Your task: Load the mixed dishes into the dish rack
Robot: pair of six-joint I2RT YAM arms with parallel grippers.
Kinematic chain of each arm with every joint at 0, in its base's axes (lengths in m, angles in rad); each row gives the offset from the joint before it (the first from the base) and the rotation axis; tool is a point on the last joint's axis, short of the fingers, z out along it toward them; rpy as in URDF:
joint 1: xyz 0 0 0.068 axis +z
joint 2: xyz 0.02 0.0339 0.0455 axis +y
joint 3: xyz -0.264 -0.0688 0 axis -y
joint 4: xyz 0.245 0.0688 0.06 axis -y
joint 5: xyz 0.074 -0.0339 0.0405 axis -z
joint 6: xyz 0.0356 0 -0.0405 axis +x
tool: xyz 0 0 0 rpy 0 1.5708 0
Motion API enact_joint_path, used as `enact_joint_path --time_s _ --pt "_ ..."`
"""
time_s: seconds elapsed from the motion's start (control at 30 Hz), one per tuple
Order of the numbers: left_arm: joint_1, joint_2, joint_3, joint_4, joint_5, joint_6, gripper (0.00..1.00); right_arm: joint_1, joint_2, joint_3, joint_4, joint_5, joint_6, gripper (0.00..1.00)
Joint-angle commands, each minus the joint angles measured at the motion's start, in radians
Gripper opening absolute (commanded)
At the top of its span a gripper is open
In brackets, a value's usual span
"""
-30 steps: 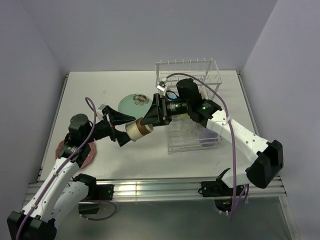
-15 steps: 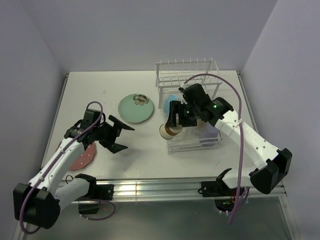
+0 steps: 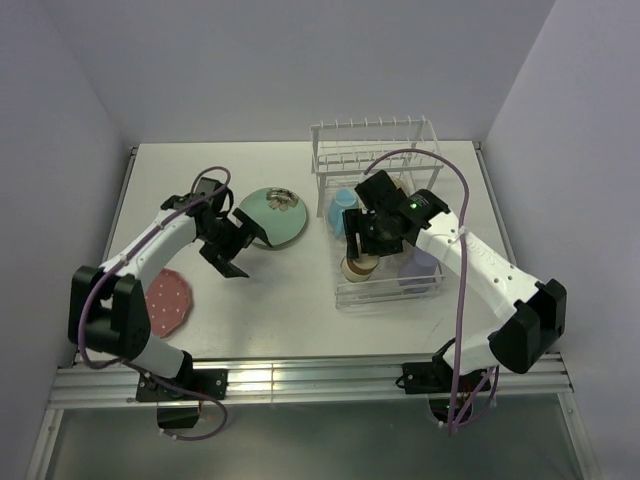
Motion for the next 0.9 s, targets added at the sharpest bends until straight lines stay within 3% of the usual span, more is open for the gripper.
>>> enact_joint_path --time_s 0.0,0.27,0.33,0.43,0.5,0.53,0.63,0.77,0.87 --pt "0.003 0.085 0.044 -0.044 -0.035 0.067 0.99 -0.003 0.023 0.040 0.018 0.038 -0.024 0.00" --pt "0.004 0.231 0.064 0.040 -0.050 0.015 0.97 -0.001 0.109 0.072 0.040 0.055 -0.035 0.00" --pt "0.006 0.255 0.090 0.053 -0.058 0.012 0.97 0.000 0.118 0.067 0.046 0.055 -0.032 0.04" --pt "0.016 0.297 0.128 0.074 -0.069 0.011 0.97 0.007 0.124 0.049 0.063 0.064 -0.024 0.17" --pt "0.029 0.321 0.142 0.088 -0.075 0.012 0.96 0.010 0.123 0.030 0.075 0.073 -0.018 0.33" --pt "0.033 0.329 0.148 0.096 -0.076 0.011 0.96 0.011 0.126 0.026 0.076 0.080 -0.015 0.49" --pt "0.058 0.350 0.147 0.134 -0.062 0.003 0.96 0.014 0.127 0.012 0.080 0.090 -0.011 0.71" --pt "0.090 0.355 0.145 0.180 -0.095 -0.005 0.96 0.016 0.120 0.016 0.075 0.097 -0.006 0.92" --pt "0.108 0.340 0.119 0.237 -0.128 -0.014 0.96 0.020 0.106 0.023 0.072 0.101 0.002 1.00"
